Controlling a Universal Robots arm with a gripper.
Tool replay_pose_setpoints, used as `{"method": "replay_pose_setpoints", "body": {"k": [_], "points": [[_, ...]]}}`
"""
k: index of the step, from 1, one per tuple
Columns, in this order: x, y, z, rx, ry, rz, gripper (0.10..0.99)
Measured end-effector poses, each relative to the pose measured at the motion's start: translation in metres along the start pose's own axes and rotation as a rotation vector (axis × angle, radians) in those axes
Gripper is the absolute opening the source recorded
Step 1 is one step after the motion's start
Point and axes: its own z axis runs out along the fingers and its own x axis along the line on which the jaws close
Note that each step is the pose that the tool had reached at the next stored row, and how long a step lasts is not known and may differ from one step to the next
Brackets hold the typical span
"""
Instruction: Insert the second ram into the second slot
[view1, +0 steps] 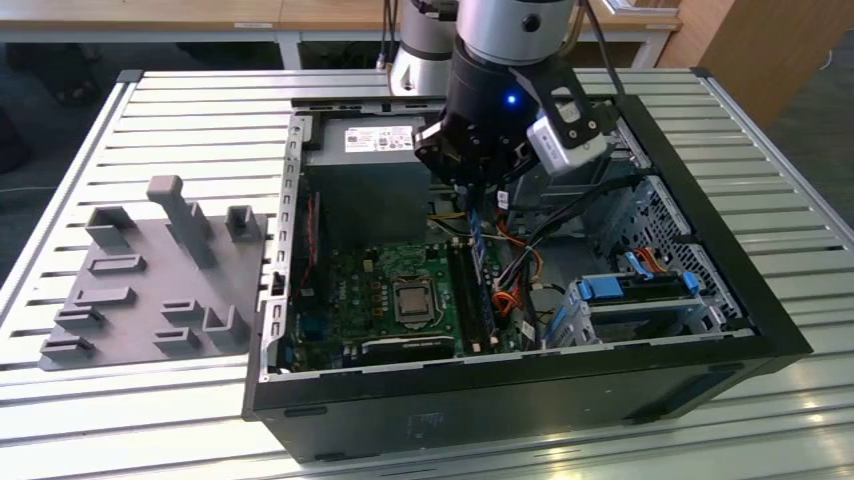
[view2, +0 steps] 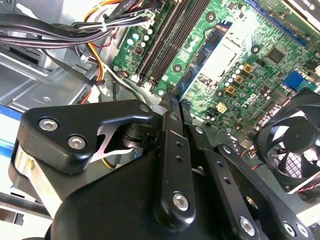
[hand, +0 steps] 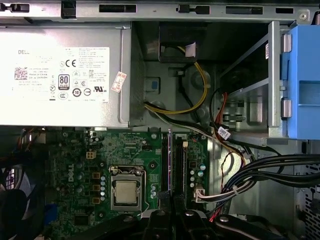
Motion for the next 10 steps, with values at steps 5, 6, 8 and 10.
{"method": "replay_pose_setpoints", "body": {"k": [5,6,8,10], "points": [[0.0,0.0,0.0009,0.0,0.0001,0.0,0.137],[0.0,0.0,0.001,0.0,0.0,0.0,0.137],[0.0,0.0,0.0014,0.0,0.0001,0.0,0.137],[-0.0001,0.0,0.0018,0.0,0.0001,0.0,0.137]]}}
